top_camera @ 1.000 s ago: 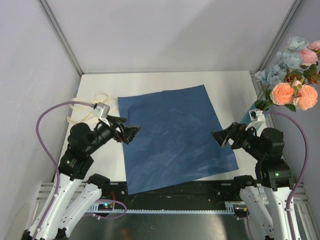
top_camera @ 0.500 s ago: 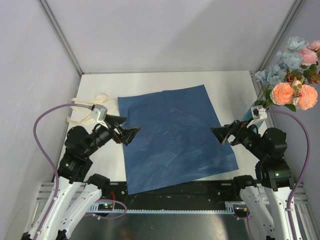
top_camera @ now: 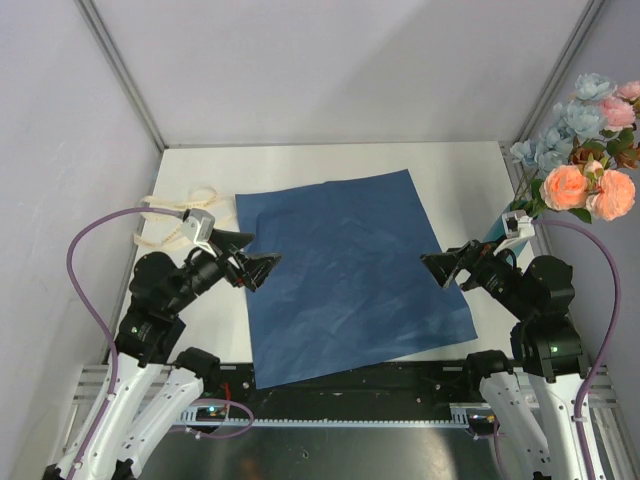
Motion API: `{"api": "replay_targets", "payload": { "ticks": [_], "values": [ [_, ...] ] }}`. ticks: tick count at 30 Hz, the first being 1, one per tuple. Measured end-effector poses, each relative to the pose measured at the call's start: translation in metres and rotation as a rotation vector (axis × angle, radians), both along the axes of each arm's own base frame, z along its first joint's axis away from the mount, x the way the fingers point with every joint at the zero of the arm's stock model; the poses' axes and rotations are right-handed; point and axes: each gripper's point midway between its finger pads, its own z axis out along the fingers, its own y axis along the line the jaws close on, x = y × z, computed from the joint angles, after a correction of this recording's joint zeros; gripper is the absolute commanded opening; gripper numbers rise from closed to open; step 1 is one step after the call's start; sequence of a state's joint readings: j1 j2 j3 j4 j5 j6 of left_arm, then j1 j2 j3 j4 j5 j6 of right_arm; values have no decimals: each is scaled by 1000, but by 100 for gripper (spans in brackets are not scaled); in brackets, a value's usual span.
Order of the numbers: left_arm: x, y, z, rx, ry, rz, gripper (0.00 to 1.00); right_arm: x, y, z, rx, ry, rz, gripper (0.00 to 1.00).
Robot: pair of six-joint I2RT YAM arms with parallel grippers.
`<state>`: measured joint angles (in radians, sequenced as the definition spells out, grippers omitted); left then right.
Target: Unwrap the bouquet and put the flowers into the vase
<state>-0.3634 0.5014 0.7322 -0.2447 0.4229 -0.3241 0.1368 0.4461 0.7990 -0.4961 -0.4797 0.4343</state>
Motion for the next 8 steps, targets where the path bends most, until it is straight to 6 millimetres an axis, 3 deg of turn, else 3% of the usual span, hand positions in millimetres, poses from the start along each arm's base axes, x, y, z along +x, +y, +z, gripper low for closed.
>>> {"api": "replay_targets", "payload": {
  "ticks": [8],
  "values": [
    [0,0,0,0,0,0,100,-3,1,2,4,-11,7,99]
  ]
}}
